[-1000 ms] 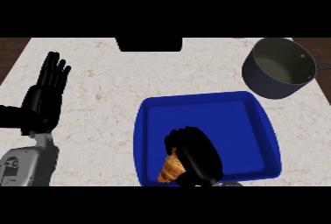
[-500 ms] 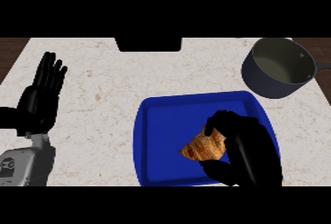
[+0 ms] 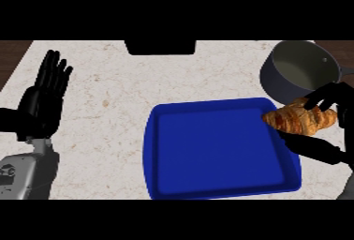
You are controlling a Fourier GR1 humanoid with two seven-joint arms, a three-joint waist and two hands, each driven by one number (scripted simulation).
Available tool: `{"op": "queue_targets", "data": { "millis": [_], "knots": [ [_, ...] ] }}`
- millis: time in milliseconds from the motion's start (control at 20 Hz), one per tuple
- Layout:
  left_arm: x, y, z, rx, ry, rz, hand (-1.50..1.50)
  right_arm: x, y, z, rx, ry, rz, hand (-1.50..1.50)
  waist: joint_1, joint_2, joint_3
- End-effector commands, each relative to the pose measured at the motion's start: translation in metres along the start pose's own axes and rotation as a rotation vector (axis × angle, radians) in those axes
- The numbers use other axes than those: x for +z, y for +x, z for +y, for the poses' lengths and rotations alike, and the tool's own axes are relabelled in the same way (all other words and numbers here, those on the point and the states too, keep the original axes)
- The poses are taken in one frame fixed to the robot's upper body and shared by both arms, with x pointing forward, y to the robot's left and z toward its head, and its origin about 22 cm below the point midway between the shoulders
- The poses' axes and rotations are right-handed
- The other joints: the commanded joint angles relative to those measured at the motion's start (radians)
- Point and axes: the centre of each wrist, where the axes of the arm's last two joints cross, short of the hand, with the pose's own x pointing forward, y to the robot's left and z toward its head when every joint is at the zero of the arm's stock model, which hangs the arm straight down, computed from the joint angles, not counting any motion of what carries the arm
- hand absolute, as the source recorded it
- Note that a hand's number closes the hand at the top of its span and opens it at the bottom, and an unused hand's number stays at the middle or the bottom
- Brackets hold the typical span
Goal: Pick the croissant from the tray and place it in the pot
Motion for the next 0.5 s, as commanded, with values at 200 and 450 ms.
{"op": "queue_targets", "data": {
  "millis": [200,450],
  "knots": [
    [0.005,-0.011,-0.003,0.001,-0.018,-0.002,0.0,-0.052,-0.106,-0.04,0.064,0.014,0.114,1.5,0.009,0.004,0.0],
    [0.004,-0.009,-0.013,0.011,-0.007,-0.026,0.0,-0.077,-0.164,-0.036,0.032,0.007,0.144,1.5,0.017,0.005,0.0]
  ]
}}
